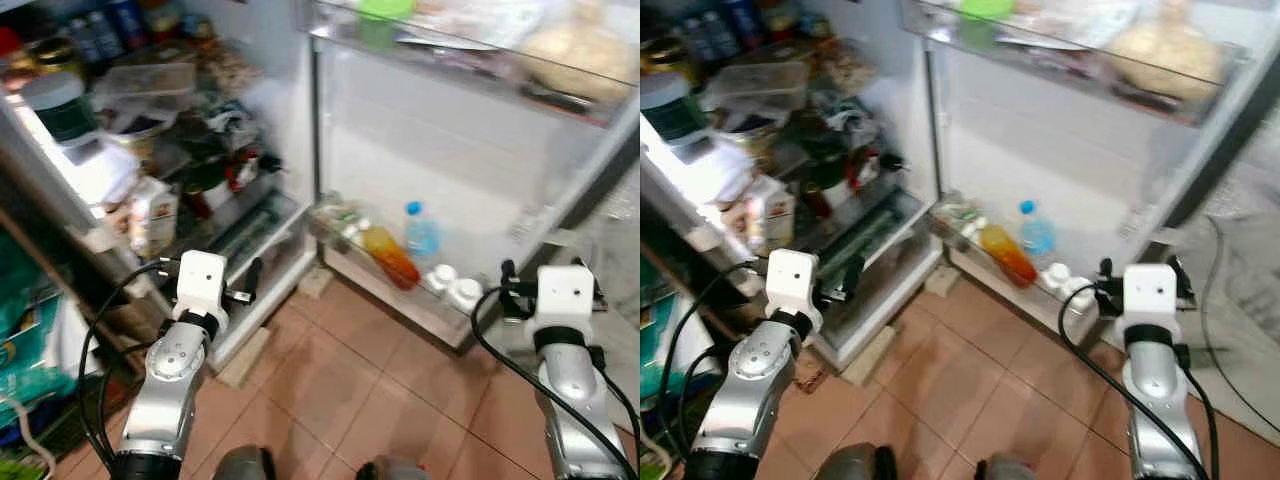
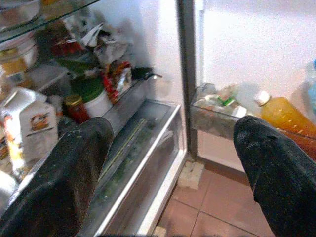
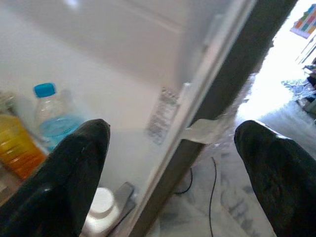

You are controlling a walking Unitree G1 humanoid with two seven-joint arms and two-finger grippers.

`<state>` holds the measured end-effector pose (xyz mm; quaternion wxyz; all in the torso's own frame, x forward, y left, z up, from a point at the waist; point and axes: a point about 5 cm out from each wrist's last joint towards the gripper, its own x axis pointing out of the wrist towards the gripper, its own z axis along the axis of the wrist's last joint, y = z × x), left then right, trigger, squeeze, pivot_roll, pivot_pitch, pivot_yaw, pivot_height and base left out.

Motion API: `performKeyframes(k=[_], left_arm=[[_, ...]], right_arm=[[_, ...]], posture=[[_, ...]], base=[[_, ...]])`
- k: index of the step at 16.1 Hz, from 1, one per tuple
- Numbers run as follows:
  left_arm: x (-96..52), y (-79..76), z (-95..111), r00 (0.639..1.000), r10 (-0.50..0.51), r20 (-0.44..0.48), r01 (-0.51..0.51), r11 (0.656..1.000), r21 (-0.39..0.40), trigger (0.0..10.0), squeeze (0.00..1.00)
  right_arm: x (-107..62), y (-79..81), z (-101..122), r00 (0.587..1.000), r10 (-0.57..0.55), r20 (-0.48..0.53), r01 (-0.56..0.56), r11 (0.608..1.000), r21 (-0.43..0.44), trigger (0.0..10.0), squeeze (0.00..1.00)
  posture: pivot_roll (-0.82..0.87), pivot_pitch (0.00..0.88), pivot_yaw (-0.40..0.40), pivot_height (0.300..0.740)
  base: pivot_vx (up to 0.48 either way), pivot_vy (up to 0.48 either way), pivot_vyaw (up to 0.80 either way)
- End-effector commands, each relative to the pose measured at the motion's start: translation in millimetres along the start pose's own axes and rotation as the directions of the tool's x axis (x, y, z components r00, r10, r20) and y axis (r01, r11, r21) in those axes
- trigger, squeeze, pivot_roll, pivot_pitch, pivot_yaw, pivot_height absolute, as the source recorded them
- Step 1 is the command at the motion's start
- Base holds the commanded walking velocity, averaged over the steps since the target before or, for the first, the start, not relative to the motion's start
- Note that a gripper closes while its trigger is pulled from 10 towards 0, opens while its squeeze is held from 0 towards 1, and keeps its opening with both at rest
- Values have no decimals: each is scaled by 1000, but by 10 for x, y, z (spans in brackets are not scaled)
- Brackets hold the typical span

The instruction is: Restocking fridge

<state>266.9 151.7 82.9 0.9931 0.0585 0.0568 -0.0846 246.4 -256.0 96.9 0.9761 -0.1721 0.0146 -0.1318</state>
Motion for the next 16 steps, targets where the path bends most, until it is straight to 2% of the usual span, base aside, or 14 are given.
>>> performKeyframes(k=[1,7,10,12,16], left_arm=[[13,-6,12,1000,-3,6,3,1000,4,10000,0],[-9,-10,-6,1000,1,-5,-1,1000,9,10000,0],[-9,-2,-14,1000,4,-9,-4,1000,12,10000,0],[-7,2,-21,999,30,-17,-29,999,14,10000,0],[-16,12,-28,999,41,-19,-41,999,21,10000,0]], right_arm=[[4,34,40,1000,21,20,-21,1000,-3,10000,0],[-23,147,62,998,57,42,-57,998,-2,10000,0],[-43,184,39,995,90,35,-91,996,22,10000,0],[-53,211,-7,993,118,15,-118,993,18,10000,0],[-123,144,-230,991,104,-89,-106,994,-21,10000,0]], posture=[[18,60,37,740],[23,61,35,740],[23,63,34,740],[27,61,30,740],[33,60,22,740]], base=[[0,-390,0],[0,-390,590],[0,-393,0],[0,0,0],[0,0,0]])
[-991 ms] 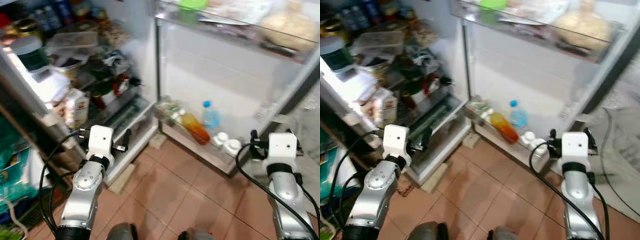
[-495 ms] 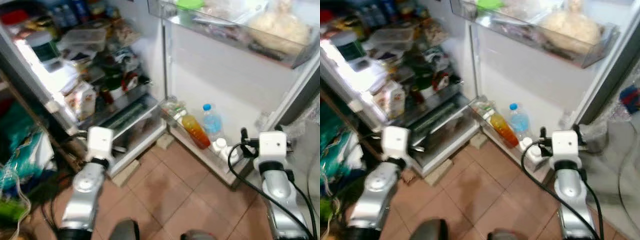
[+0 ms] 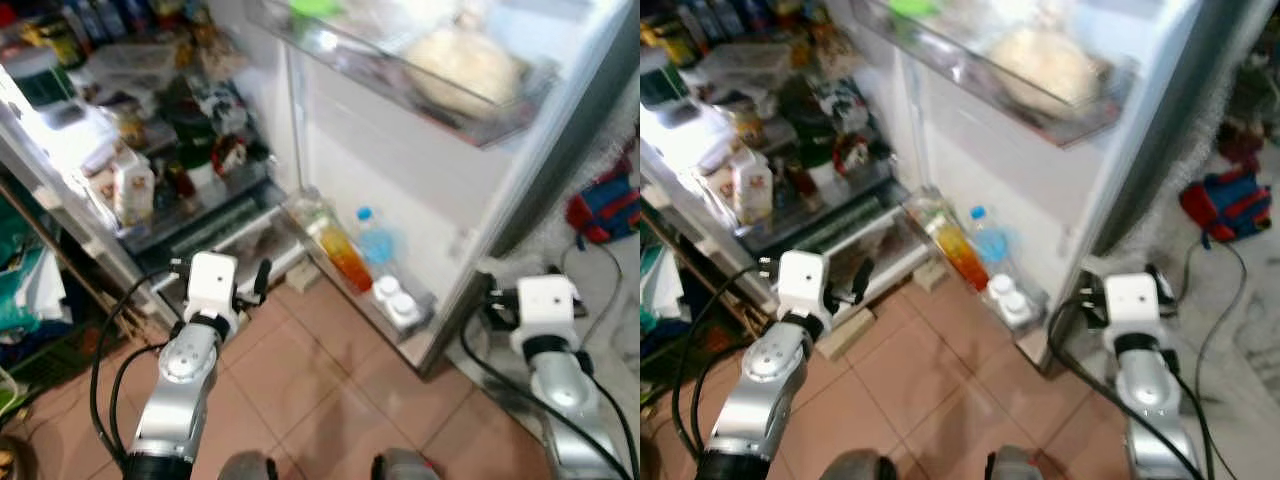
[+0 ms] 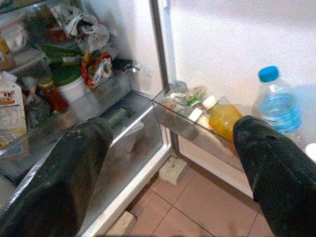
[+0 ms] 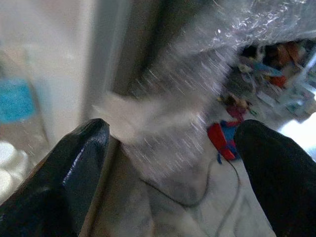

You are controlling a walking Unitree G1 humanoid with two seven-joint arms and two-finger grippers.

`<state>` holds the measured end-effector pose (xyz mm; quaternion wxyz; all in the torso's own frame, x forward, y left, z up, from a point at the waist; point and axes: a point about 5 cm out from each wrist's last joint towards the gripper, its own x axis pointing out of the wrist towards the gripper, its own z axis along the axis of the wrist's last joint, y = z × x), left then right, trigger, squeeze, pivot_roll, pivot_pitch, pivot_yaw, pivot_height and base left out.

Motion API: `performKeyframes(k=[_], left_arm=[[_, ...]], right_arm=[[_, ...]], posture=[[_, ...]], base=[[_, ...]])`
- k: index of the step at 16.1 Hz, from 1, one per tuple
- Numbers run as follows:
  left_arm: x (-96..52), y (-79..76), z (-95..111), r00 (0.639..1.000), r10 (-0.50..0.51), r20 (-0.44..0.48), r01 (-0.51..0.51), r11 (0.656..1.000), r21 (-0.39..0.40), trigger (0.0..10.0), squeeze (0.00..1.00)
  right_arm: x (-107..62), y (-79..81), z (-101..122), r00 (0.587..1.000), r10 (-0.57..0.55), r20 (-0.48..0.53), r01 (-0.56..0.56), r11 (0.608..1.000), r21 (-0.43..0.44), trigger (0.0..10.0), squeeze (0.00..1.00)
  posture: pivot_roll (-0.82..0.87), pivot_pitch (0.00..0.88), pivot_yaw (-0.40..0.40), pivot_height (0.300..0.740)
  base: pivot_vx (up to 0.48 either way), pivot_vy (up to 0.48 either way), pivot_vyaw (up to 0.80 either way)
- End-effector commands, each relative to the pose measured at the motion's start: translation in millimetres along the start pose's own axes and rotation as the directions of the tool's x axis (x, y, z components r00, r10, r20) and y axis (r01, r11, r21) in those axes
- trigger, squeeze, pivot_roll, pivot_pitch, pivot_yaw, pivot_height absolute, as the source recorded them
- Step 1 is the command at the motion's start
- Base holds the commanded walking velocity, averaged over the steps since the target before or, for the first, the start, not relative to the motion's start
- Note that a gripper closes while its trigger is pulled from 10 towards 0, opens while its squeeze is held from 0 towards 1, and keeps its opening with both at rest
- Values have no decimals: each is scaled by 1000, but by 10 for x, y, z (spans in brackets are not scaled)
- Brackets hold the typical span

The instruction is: Restocking fridge

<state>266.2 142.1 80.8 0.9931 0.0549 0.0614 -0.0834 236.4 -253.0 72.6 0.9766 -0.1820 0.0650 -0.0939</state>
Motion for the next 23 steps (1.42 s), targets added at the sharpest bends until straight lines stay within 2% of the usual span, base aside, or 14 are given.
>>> performKeyframes(k=[1,3,4,7,10,12,15,17,20,22,23], left_arm=[[-28,110,-17,999,42,-10,-42,999,29,10000,0],[-31,114,-24,999,48,-13,-48,998,33,10000,0],[-31,112,-28,999,48,-15,-48,998,34,10000,0],[-37,96,-62,999,17,-44,-16,999,29,10000,0],[-106,152,-173,993,17,-117,-21,999,-38,10000,0],[-131,203,-196,991,35,-127,-39,999,-26,10000,0],[-136,192,-187,991,29,-130,-32,999,-21,10000,0],[-139,192,-184,991,28,-131,-31,999,-21,10000,0],[-143,184,-193,991,23,-134,-26,999,-21,10000,0],[-138,179,-196,991,13,-133,-16,1000,-18,10000,0],[-136,182,-195,991,10,-132,-13,1000,-20,10000,0]], right_arm=[[-27,32,-78,999,-3,-41,3,1000,17,10000,0],[16,-49,-118,997,-51,-57,54,998,43,10000,0],[85,-69,-53,998,-60,-30,62,996,59,10000,0],[445,-82,295,995,-53,86,42,991,128,10000,0],[632,-16,454,991,-6,133,-15,987,157,10000,0],[752,62,549,986,44,160,-73,981,180,10000,0],[851,161,657,972,127,197,-170,962,216,10000,0],[858,214,744,956,177,235,-239,933,269,10000,0],[730,368,848,894,316,319,-414,854,315,10000,0],[590,467,941,825,416,382,-542,772,330,10000,0],[493,526,1031,776,467,424,-619,693,370,10000,0]], posture=[[33,61,21,740],[32,63,23,740],[31,65,26,740],[39,62,30,740],[52,59,28,740],[63,59,26,740],[65,59,26,740],[65,60,23,740],[56,63,25,740],[51,63,29,740],[48,63,32,740]], base=[[0,0,0],[0,0,0],[0,0,0],[0,0,0],[0,0,0],[0,0,0],[0,0,0],[0,0,0],[0,0,0],[0,0,0],[0,0,0]])
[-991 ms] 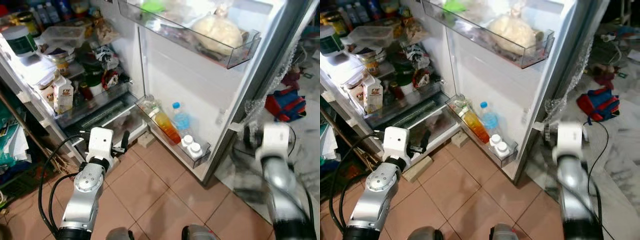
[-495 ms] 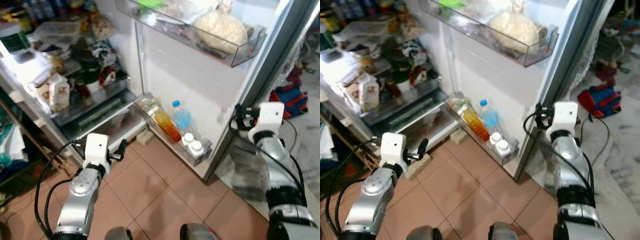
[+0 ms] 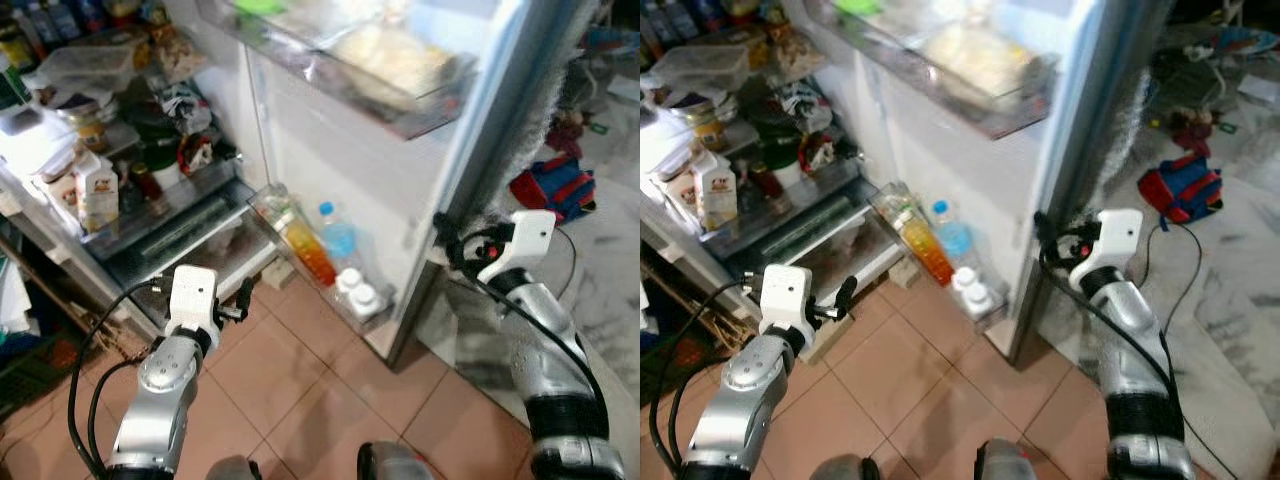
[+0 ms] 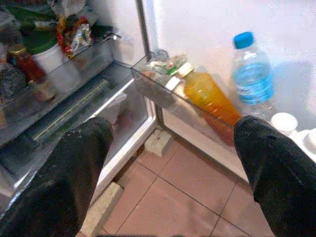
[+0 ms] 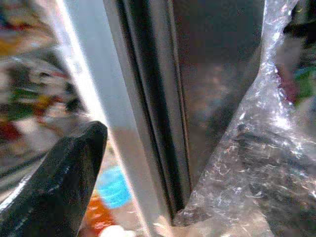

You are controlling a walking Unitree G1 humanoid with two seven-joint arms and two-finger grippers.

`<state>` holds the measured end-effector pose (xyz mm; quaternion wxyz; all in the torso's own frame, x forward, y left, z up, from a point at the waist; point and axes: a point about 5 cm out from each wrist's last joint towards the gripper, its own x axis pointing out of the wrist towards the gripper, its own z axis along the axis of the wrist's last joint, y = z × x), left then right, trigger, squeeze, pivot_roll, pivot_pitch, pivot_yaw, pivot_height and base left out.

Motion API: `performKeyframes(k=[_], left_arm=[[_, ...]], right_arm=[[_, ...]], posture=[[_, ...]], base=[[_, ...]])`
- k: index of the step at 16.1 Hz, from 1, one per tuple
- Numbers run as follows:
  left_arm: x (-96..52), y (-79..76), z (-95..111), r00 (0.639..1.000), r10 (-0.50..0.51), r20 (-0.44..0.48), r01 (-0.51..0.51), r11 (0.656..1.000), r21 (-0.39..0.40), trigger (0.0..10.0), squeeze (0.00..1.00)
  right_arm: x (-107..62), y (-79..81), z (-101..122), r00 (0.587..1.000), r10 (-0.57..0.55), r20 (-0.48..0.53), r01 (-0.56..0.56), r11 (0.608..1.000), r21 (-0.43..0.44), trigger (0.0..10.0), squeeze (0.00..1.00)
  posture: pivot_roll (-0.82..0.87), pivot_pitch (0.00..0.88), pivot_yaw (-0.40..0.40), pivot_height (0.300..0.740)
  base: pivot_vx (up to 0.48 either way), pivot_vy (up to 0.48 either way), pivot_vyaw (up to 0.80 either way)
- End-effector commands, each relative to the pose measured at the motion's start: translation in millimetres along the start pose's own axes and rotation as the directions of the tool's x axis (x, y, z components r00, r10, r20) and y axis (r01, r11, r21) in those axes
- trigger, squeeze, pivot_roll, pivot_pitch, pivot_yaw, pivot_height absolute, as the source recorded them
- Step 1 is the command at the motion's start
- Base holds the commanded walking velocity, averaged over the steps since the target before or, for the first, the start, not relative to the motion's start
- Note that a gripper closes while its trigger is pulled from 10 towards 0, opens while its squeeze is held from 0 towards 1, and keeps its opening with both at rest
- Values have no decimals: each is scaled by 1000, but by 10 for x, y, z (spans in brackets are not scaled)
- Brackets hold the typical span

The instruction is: Restocking fridge

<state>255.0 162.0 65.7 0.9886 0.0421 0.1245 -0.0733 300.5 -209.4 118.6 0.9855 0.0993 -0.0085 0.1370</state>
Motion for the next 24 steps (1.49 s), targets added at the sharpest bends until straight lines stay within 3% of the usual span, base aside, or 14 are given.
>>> performKeyframes(k=[1,2,3,4,10,11,12,14,17,18,19,21,22,24], left_arm=[[-20,5,4,1000,-24,4,24,1000,-4,10000,0],[-23,5,9,1000,-26,8,26,1000,-6,10000,0],[-53,32,-1,1000,15,6,-15,1000,-24,10000,0],[-76,77,-30,998,66,-5,-66,997,-49,10000,0],[-116,316,-1,964,267,5,-264,955,-139,10000,0],[-177,383,8,934,357,11,-351,922,-162,10000,0],[-204,398,-11,924,382,1,-376,911,-170,10000,0],[-219,398,-17,926,377,-5,-373,913,-167,10000,0],[-186,361,3,936,352,1,-347,922,-174,10000,0],[-172,352,6,939,344,3,-338,925,-175,10000,0],[-165,350,12,939,345,7,-339,924,-176,10000,0],[-165,351,20,935,354,12,-346,920,-183,10000,0],[-160,345,11,934,358,7,-350,917,-191,10000,0],[-157,329,3,937,351,2,-343,917,-203,10000,0]], right_arm=[[78,561,268,934,347,83,-353,933,67,10000,0],[55,609,280,921,380,84,-386,919,83,10000,0],[-30,719,304,883,465,68,-470,876,110,10000,0],[-71,736,303,873,484,49,-487,870,75,10000,0],[-275,595,84,910,406,-82,-407,914,7,10000,0],[-303,476,-15,937,333,-106,-341,938,-69,10000,0],[-288,415,-44,955,279,-98,-289,951,-111,10000,0],[-237,425,-31,968,243,-71,-247,968,-54,10000,0],[-347,696,-37,884,462,-74,-449,882,142,10000,0],[-475,814,-59,801,589,-104,-563,802,200,10000,0],[-532,836,-90,768,627,-130,-592,772,231,10000,0],[-487,741,-148,817,552,-163,-531,832,160,10000,0],[-423,572,-147,894,417,-165,-417,908,41,10000,0],[-411,442,-162,926,332,-177,-342,939,-26,10000,0]], posture=[[43,62,33,740],[40,62,35,740],[38,63,38,740],[39,63,38,740],[46,64,33,740],[56,68,32,740],[58,69,32,740],[60,76,36,740],[52,78,46,740],[50,75,47,740],[50,72,46,740],[49,69,41,740],[45,64,36,740],[41,63,33,740]], base=[[0,0,0],[0,0,0],[0,0,0],[0,0,0],[0,0,0],[0,0,800],[0,0,800],[0,0,800],[0,0,800],[0,0,800],[0,0,800],[0,0,0],[0,0,0],[0,0,0]])
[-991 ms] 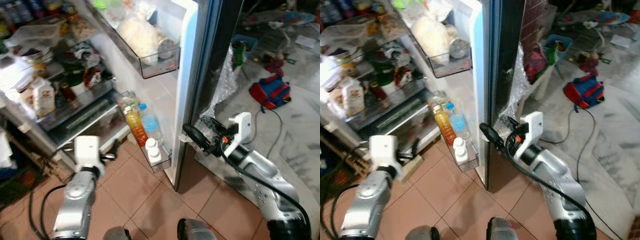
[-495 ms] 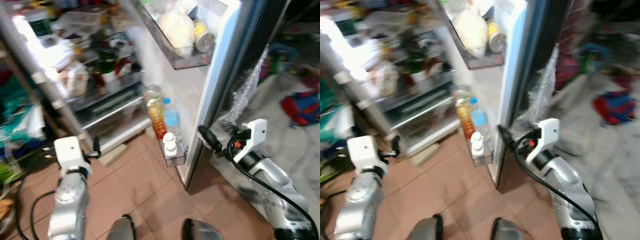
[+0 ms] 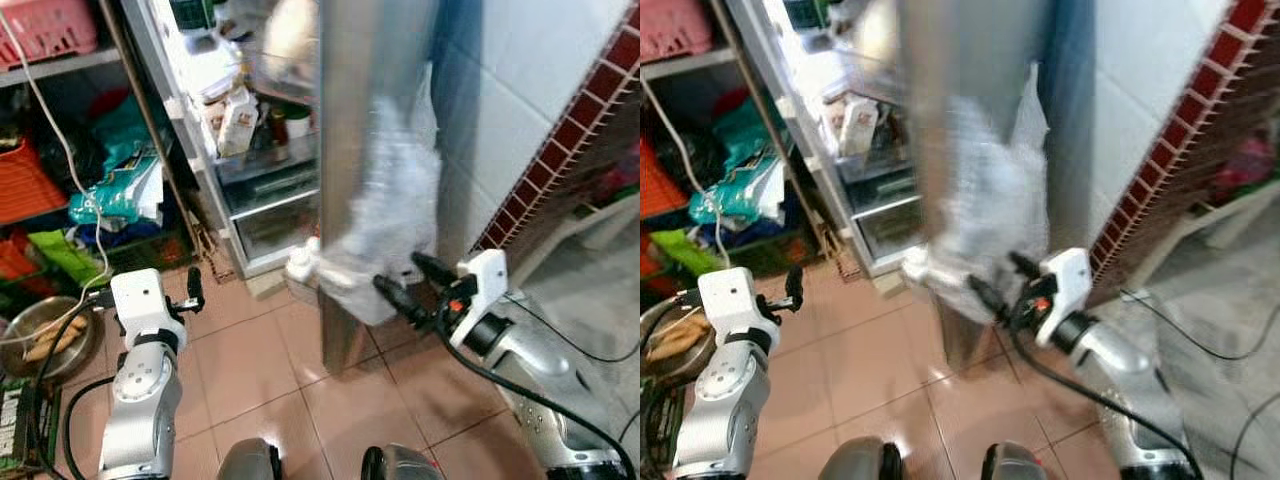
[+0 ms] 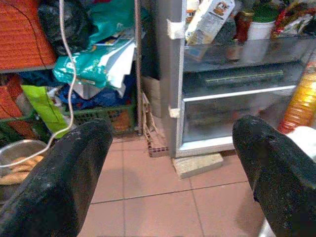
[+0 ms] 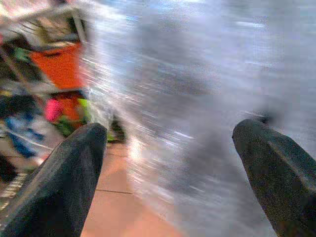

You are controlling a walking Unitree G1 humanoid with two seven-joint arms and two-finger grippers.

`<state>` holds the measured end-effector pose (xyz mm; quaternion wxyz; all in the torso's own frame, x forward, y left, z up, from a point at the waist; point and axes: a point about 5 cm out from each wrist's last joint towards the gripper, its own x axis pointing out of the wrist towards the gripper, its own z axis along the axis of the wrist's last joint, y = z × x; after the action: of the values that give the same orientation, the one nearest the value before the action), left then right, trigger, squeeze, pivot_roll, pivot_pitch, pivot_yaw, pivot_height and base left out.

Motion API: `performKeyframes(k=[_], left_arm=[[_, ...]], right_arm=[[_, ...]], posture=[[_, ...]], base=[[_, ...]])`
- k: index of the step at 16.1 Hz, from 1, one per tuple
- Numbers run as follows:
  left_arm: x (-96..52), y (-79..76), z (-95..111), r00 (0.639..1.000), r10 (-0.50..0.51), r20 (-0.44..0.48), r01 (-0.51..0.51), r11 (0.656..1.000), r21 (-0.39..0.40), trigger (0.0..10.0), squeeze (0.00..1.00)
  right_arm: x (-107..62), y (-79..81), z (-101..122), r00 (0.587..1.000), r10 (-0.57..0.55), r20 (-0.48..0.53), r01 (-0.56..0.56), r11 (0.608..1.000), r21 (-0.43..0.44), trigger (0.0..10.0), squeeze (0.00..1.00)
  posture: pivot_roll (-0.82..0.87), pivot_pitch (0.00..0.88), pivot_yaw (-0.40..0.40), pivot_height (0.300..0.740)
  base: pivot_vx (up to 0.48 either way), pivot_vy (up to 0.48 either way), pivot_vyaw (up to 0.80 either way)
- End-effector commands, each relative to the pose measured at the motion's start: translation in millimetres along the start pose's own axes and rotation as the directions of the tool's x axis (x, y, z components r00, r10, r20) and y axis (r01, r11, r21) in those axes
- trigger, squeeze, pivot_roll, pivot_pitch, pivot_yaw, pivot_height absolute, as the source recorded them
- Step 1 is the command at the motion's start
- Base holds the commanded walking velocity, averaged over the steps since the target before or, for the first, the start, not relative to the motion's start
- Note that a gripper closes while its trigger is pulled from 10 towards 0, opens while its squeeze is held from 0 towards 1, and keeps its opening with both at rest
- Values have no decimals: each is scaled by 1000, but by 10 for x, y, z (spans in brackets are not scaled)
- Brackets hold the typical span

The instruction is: Restocking fridge

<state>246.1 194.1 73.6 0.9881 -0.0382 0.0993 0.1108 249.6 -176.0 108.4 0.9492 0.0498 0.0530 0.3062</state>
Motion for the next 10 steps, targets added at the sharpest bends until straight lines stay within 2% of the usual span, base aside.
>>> performKeyframes(k=[1,3,4,6,7,10], left_arm=[[-1,12,-24,1000,-1,-12,1,1000,0,10000,0],[-11,-50,-25,999,-46,-7,46,999,8,10000,0],[-20,-82,-28,997,-71,-4,71,997,10,10000,0],[-9,-157,-2,991,-130,10,130,991,13,10000,0],[-2,-201,3,984,-178,6,178,984,32,10000,0],[82,-160,12,984,-181,1,180,983,42,10000,0]], right_arm=[[-28,-84,-38,997,-74,-9,74,996,-41,10000,0],[-80,-292,-121,947,-320,13,319,943,-97,10000,0],[-79,-319,-163,921,-389,25,390,917,-81,10000,0],[15,-261,-183,910,-410,58,414,904,-111,10000,0],[71,-268,-193,886,-458,67,463,882,-94,10000,0],[109,-273,-206,867,-491,81,498,861,-105,10000,0]], posture=[[38,63,29,740],[34,61,24,740],[34,54,23,740],[44,57,24,740],[44,61,28,740],[38,67,31,740]], base=[[0,0,0],[0,0,0],[0,0,0],[0,0,0],[0,0,0],[0,80,-696]])
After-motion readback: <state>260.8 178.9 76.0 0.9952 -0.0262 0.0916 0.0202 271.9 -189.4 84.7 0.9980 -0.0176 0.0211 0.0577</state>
